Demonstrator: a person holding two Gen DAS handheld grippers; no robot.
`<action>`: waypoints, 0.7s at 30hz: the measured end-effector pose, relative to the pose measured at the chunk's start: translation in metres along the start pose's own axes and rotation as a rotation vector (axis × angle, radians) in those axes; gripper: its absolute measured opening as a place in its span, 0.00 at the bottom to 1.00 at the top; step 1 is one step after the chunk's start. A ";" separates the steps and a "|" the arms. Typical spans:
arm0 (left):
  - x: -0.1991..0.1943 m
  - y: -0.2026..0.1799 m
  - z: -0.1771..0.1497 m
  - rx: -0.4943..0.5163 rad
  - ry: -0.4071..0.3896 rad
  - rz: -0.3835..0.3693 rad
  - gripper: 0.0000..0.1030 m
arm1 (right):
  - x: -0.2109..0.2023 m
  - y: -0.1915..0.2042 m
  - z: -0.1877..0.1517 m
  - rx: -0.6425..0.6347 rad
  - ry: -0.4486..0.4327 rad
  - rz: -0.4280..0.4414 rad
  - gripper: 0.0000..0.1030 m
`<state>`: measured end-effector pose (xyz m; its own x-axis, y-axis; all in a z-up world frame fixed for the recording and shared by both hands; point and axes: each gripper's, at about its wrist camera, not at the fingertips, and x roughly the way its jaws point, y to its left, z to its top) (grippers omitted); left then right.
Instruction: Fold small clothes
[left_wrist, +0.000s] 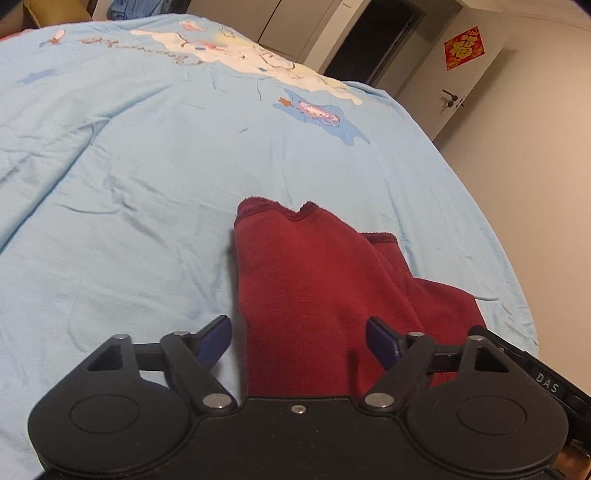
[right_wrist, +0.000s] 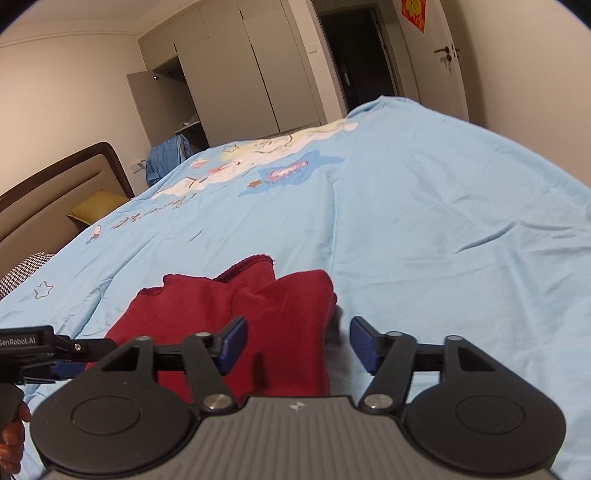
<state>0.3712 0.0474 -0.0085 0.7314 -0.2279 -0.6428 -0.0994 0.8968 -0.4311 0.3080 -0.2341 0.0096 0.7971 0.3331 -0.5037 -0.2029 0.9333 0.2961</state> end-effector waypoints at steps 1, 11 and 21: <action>-0.005 -0.002 -0.001 0.010 -0.010 0.005 0.84 | -0.008 0.001 0.000 -0.009 -0.012 -0.001 0.75; -0.078 -0.033 -0.022 0.116 -0.132 0.020 0.99 | -0.082 0.020 0.003 -0.081 -0.153 -0.003 0.99; -0.149 -0.060 -0.061 0.246 -0.258 0.031 0.99 | -0.154 0.043 -0.019 -0.161 -0.270 -0.015 1.00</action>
<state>0.2275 0.0041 0.0746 0.8797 -0.1240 -0.4590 0.0179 0.9734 -0.2286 0.1658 -0.2427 0.0842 0.9186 0.2914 -0.2669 -0.2600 0.9543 0.1472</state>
